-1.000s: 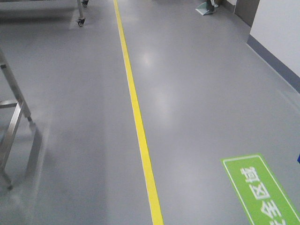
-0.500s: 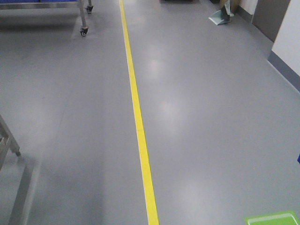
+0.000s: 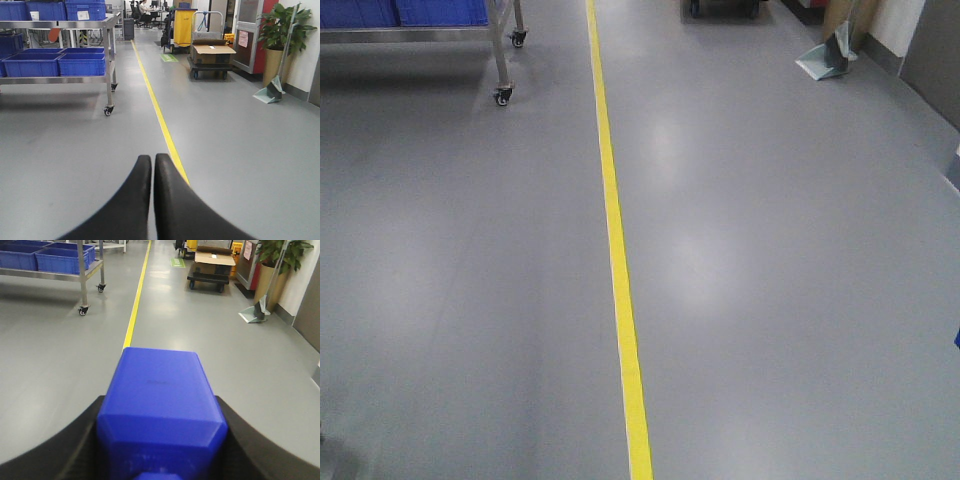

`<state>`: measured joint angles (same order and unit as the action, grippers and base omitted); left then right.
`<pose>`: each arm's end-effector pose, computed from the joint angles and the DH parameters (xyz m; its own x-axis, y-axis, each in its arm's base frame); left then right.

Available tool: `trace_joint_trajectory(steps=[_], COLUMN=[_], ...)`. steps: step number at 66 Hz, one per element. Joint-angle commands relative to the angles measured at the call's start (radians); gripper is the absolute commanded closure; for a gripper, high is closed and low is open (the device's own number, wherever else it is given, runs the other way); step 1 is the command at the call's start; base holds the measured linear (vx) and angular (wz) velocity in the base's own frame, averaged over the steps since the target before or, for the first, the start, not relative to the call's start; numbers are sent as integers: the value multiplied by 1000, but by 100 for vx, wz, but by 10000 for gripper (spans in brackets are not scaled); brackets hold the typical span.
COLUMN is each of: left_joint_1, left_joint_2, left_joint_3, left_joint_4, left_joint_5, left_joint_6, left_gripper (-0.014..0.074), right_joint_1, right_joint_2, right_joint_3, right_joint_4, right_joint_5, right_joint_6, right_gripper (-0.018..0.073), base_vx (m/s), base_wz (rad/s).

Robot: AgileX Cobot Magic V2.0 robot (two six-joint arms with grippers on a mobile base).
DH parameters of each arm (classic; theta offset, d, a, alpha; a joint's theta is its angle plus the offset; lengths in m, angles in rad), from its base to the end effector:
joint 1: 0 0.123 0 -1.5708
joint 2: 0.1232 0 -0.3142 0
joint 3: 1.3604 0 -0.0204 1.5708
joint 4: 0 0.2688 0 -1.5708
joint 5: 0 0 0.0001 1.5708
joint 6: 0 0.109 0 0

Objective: Pour parts from conveyor to right shelf
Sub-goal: 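Drive down the aisle toward the shelf rack of blue bins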

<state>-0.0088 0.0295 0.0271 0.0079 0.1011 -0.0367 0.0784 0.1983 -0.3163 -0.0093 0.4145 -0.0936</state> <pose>0.0662 -0.0005 0.1916 -0.0706 -0.0282 -0.9971 0.0060 0.9996 -0.0287 0.0673 0.0049 0.2743 -0.1984 -0.1178 -0.9730 -0.0954 0.9904 -0.1005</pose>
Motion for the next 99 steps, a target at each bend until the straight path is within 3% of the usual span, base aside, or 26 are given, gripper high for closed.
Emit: trace_joint_trajectory(steps=[1, 99], left_joint_1=[-5, -5], left_joint_2=[16, 16], left_joint_3=[-20, -20], left_joint_4=[-8, -8], left_joint_5=[-79, -79], left_joint_6=[-8, -8], left_gripper=[603, 603], right_joint_1=[-1, -1], right_joint_2=[11, 11], right_joint_3=[-29, -29], right_joint_4=[-3, -3], right_joint_5=[-81, -81], right_joint_6=[-5, -5], right_gripper=[565, 565], base_vx=[80, 69], base_wz=[5, 18])
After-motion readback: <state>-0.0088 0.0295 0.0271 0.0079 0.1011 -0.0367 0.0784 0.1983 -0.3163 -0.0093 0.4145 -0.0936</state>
